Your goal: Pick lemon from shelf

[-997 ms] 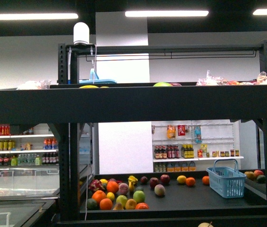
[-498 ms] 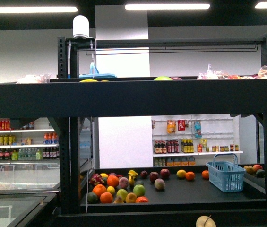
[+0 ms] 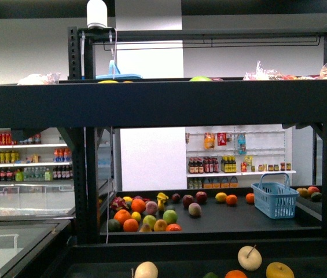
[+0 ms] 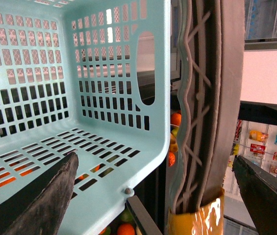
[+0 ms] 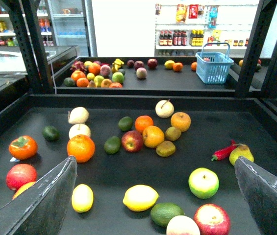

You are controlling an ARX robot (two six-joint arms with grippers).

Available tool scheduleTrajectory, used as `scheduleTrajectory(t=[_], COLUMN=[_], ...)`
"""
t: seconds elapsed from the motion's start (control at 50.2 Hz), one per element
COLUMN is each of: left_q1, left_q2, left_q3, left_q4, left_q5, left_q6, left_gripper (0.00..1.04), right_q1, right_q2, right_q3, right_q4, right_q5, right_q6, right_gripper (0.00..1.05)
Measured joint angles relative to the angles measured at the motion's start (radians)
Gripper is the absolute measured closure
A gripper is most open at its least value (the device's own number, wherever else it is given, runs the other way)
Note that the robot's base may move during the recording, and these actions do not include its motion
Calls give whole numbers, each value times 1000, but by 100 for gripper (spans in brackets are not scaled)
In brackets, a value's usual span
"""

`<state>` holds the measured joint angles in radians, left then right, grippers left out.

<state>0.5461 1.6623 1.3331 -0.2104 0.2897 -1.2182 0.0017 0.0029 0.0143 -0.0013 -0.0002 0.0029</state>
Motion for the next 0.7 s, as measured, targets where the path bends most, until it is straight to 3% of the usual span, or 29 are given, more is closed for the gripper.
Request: scheduleTrajectory(t=[0.319,0.538,0.698], left_q1=[-19,-29,-32], left_q2=[126,156,149], left_q3=[119,130,137], left_q4=[-5,14,34], left_q5=[-33,-48,-46], left_q6=[23,36,53], left_gripper=[9,48,87], right_q1=[0,0,0], right_q2=[0,0,0], right_q3=[0,0,0], right_q4=[0,0,0], right_q5=[0,0,0], right_q6=[0,0,0], right_gripper=[8,8,8])
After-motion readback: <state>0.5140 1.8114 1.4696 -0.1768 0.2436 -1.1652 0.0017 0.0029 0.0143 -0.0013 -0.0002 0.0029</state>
